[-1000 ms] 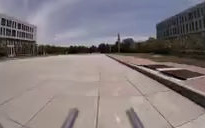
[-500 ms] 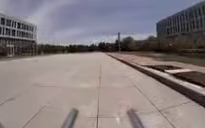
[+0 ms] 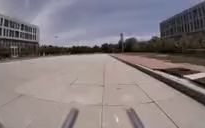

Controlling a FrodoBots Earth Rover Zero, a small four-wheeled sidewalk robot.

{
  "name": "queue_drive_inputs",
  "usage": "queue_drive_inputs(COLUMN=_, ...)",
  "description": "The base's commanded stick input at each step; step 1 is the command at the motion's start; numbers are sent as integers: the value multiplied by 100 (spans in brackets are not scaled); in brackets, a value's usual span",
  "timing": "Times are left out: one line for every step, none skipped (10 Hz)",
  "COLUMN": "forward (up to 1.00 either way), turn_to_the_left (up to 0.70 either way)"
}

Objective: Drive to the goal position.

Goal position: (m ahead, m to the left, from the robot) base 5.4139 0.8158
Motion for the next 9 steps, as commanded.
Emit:
queue_drive_inputs(forward=100, turn_to_the_left=-39)
queue_drive_inputs(forward=100, turn_to_the_left=-39)
queue_drive_inputs(forward=100, turn_to_the_left=-39)
queue_drive_inputs(forward=100, turn_to_the_left=-39)
queue_drive_inputs(forward=100, turn_to_the_left=-39)
queue_drive_inputs(forward=100, turn_to_the_left=-39)
queue_drive_inputs(forward=100, turn_to_the_left=-35)
queue_drive_inputs(forward=100, turn_to_the_left=-21)
queue_drive_inputs(forward=100, turn_to_the_left=0)
